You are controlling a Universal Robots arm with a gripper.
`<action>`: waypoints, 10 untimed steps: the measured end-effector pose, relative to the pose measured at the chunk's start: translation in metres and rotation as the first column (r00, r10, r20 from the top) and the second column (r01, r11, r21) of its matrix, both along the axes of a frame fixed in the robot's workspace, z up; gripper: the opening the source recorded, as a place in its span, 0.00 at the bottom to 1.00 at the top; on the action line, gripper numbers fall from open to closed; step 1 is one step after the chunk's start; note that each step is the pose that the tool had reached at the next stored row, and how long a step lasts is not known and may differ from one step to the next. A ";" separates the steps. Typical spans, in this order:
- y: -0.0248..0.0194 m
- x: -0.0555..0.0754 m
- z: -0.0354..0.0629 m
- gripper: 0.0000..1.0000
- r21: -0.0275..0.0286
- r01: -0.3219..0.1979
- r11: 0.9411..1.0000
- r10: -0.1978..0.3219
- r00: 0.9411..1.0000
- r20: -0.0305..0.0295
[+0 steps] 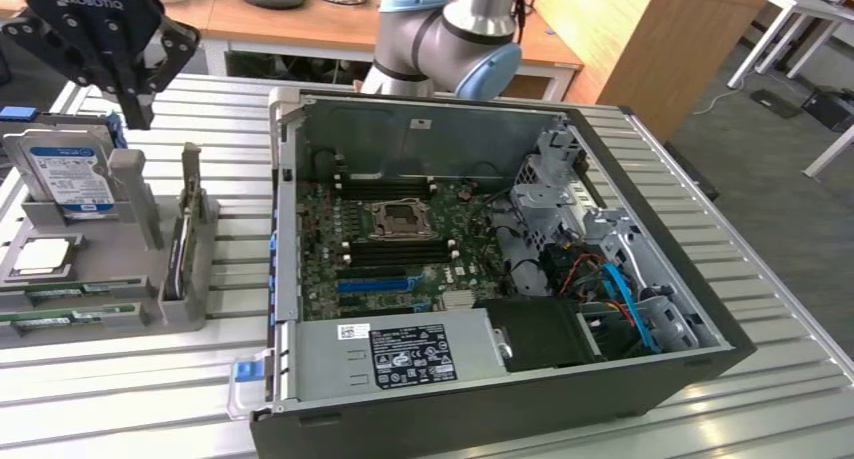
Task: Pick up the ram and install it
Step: 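Reach for the ram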
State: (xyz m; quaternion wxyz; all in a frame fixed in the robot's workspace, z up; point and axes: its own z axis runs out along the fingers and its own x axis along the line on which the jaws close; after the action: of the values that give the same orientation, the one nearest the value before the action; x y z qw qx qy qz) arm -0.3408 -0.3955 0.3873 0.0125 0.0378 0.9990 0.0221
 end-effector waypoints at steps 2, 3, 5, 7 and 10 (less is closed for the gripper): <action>0.0001 -0.006 -0.0004 0.11 0.000 0.000 1.000 0.000 1.000 0.000; 0.0001 -0.009 -0.0006 0.11 0.000 0.000 1.000 0.000 1.000 0.000; 0.0001 -0.015 -0.0011 0.11 0.000 0.000 1.000 0.000 1.000 0.000; 0.0002 -0.021 -0.0017 0.11 0.000 0.000 1.000 0.000 1.000 0.000; 0.0002 -0.030 -0.0026 0.11 0.000 0.000 1.000 0.000 1.000 0.000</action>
State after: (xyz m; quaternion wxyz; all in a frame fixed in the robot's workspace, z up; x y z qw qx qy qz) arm -0.3711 -0.3953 0.3847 0.0125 0.0378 0.9990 0.0221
